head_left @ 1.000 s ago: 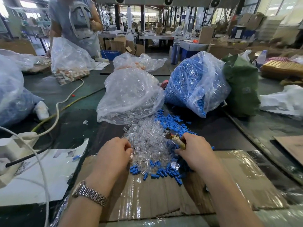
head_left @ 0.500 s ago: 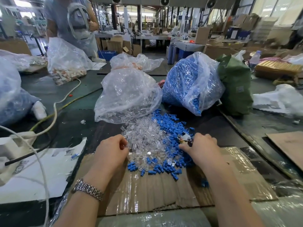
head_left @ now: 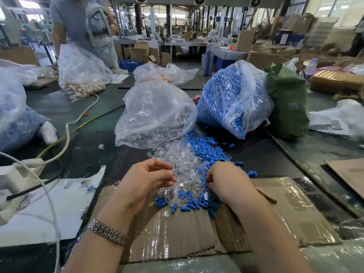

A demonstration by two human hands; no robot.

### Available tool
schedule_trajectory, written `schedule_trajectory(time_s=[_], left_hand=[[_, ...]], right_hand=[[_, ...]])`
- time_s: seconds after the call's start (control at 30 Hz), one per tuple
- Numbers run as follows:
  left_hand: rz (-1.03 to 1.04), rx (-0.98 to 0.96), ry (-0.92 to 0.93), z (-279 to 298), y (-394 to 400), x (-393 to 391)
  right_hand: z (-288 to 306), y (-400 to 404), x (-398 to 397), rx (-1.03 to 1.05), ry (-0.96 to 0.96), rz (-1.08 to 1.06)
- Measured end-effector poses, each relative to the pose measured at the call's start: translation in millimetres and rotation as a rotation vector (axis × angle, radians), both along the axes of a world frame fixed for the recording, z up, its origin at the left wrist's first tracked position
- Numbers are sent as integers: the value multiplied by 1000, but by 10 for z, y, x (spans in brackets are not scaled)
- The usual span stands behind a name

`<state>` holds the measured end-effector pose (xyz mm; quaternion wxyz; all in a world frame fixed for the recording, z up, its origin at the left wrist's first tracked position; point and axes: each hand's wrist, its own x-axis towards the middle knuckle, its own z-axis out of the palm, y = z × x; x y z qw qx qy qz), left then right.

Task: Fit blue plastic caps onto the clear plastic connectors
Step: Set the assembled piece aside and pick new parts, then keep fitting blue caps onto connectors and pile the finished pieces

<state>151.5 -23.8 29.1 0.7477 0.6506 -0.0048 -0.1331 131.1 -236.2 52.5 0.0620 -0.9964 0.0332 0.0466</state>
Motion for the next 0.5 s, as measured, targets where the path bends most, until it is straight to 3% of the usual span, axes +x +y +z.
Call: schedule_trajectory(time_s=[0.1,0.27,0.37,0.43,0.5], left_hand=[[16,-155,43,-35,-19,8],[-24,-203,71,-32,-50,-3],[-70,-249,80,2,-78,-13],[-76,-300,91,22,-97,-19],[-71,-349,104,44,-107,-32]], right_hand=[[-1,53,-10,-36,-13,5],[69,20,-49,36,-147,-8],[181,-32,-46,433,-301,31],[259,-42,-60,719,-302,93],[290,-40,-69,876,-272,187]])
